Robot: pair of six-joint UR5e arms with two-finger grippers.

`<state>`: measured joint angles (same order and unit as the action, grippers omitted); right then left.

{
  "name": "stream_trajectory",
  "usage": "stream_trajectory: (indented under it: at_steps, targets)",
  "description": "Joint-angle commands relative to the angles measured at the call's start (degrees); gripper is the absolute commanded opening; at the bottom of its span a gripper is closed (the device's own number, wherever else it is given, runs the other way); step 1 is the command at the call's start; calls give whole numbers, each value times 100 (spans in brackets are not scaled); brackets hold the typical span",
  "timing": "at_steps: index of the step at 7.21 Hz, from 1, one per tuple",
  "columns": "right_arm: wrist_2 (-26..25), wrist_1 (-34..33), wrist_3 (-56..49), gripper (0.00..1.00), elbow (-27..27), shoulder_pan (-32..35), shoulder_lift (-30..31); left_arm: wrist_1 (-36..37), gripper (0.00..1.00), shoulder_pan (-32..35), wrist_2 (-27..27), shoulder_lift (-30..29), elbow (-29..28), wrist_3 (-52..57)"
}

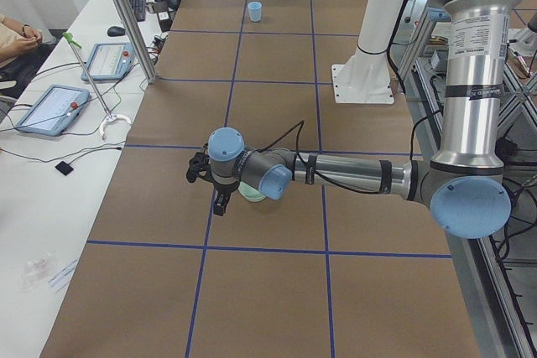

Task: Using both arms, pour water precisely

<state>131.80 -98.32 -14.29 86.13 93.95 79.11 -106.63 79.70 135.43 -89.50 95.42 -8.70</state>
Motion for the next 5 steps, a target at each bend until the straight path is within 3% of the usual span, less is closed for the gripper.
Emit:
stream_trajectory:
  at_steps: [1,3,5]
  targets:
    - [4,-3,5,100,-8,0,8,1788,100,648,-60,-146,546,1373]
    - [-5,-3,14,100,-61,0,17,2328,100,1168,-60,-164,495,1897]
    - [-5,-3,23,100,-43,0,61,2261,100,1634,-25,-42,269,1846]
